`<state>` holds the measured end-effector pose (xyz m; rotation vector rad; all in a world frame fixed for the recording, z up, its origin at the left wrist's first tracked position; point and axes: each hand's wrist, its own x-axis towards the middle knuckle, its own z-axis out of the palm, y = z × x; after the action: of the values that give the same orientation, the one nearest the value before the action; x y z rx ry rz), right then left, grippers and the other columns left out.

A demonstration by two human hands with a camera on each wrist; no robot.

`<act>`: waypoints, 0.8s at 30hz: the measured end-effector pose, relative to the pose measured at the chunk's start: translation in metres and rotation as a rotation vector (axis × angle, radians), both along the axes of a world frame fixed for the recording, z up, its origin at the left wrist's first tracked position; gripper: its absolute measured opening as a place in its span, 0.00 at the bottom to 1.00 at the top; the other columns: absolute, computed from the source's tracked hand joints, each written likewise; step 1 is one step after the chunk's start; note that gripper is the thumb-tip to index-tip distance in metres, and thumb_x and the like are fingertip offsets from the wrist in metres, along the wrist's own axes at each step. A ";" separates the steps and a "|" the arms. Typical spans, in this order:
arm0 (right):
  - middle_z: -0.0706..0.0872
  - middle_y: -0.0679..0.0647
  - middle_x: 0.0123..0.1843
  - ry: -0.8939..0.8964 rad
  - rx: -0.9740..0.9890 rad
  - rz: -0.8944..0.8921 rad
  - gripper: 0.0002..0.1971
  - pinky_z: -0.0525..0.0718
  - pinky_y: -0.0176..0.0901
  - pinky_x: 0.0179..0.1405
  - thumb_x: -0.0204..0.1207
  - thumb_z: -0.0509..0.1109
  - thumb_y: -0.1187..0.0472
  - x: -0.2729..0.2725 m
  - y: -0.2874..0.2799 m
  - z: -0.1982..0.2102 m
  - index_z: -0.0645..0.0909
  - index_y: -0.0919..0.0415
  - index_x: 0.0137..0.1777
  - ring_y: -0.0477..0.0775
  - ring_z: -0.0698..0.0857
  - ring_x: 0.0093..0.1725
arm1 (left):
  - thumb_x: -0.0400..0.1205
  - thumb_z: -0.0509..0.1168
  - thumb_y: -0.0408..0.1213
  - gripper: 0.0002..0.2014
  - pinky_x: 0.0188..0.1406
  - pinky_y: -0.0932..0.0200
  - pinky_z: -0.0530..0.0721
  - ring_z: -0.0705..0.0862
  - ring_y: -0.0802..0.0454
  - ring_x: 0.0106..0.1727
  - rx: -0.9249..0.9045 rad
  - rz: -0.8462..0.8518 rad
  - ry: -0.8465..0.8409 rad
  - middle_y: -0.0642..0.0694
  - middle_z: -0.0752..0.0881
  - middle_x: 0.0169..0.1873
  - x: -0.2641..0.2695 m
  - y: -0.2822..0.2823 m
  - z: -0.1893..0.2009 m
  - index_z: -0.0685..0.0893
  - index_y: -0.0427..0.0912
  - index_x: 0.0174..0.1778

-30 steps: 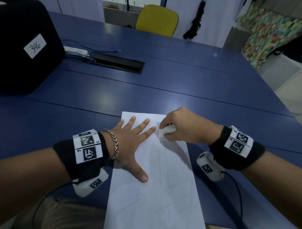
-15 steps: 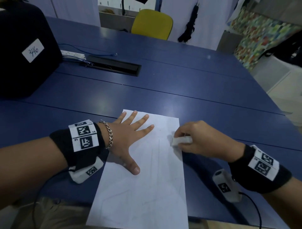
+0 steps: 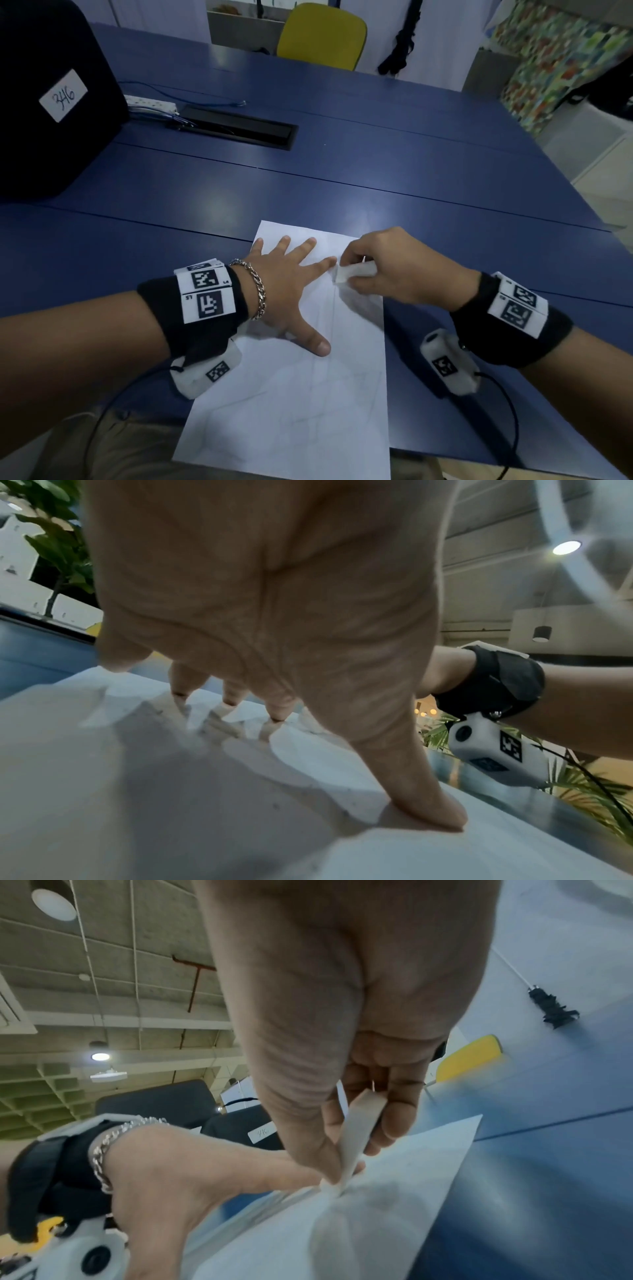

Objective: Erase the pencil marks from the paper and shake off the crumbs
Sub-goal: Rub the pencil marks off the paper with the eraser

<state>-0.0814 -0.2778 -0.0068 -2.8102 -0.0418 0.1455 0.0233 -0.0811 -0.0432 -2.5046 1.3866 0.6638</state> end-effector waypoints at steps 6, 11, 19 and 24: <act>0.91 0.40 0.49 0.127 0.008 0.152 0.18 0.85 0.40 0.47 0.71 0.70 0.39 -0.006 0.009 0.001 0.91 0.44 0.56 0.43 0.86 0.46 | 0.50 0.65 0.92 0.77 0.85 0.19 0.44 0.29 0.35 0.91 0.012 0.049 0.030 0.56 0.25 0.89 0.002 0.002 -0.007 0.23 0.71 0.85; 0.92 0.44 0.51 0.017 -0.053 0.076 0.15 0.84 0.41 0.49 0.73 0.77 0.53 0.012 -0.001 0.002 0.92 0.48 0.60 0.48 0.87 0.49 | 0.52 0.67 0.91 0.76 0.85 0.18 0.41 0.27 0.34 0.90 0.021 0.063 0.047 0.56 0.24 0.88 0.001 0.002 -0.004 0.22 0.72 0.84; 0.89 0.42 0.48 0.119 -0.072 0.138 0.14 0.85 0.44 0.47 0.72 0.76 0.51 0.012 0.005 0.008 0.91 0.44 0.58 0.45 0.85 0.47 | 0.49 0.65 0.92 0.77 0.83 0.15 0.42 0.27 0.29 0.89 0.040 0.067 0.037 0.55 0.23 0.88 0.002 0.000 -0.005 0.22 0.73 0.83; 0.90 0.44 0.49 0.114 -0.083 0.192 0.19 0.87 0.48 0.47 0.69 0.67 0.43 0.004 0.014 0.006 0.91 0.47 0.55 0.47 0.86 0.47 | 0.48 0.64 0.92 0.77 0.83 0.16 0.42 0.27 0.29 0.89 0.035 0.072 0.034 0.55 0.23 0.88 0.002 0.001 -0.008 0.22 0.72 0.84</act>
<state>-0.0779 -0.2641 -0.0007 -2.8709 -0.2849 0.3597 0.0256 -0.0802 -0.0508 -2.5369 1.2899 0.7419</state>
